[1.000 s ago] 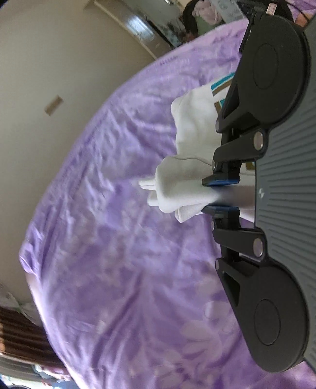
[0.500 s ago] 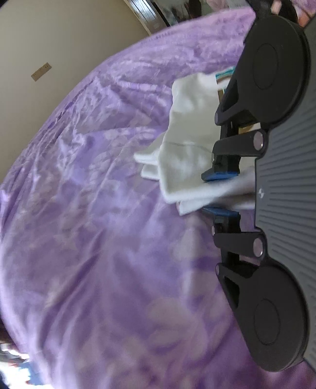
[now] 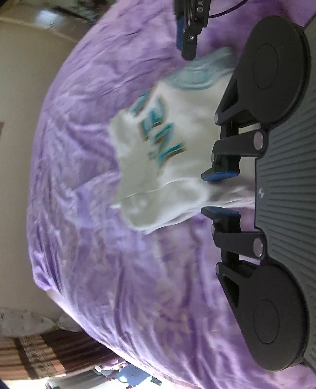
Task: Fold small clothes
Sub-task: 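Lower the folded sweatshirt onto the bed and open both grippers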
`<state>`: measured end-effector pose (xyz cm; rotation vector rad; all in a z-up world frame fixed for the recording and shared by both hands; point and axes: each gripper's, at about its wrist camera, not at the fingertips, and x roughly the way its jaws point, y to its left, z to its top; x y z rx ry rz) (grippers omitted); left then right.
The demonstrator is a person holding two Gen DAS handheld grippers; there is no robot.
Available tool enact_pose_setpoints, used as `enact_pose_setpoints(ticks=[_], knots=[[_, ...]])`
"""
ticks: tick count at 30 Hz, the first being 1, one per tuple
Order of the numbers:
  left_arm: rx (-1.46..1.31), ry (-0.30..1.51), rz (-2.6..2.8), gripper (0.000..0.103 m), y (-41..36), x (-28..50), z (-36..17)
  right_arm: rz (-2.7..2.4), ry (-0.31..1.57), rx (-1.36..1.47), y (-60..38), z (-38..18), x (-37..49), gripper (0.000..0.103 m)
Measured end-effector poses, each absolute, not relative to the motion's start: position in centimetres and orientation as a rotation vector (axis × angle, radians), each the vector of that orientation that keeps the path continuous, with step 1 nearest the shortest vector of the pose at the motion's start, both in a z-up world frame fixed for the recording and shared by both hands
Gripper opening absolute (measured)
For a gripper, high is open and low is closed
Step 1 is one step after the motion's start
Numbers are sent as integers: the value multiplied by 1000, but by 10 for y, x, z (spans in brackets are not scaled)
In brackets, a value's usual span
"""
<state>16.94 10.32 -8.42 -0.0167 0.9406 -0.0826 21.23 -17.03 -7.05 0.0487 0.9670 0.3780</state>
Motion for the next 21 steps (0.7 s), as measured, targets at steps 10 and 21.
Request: enact_pose_setpoints(ticks=[10, 21], knots=[[-84, 1126, -57, 30, 118, 166, -150, 360, 1084, -84, -164, -132, 180, 29], [60, 961, -20, 36, 101, 141, -82, 336, 927, -175, -162, -76, 158, 46]])
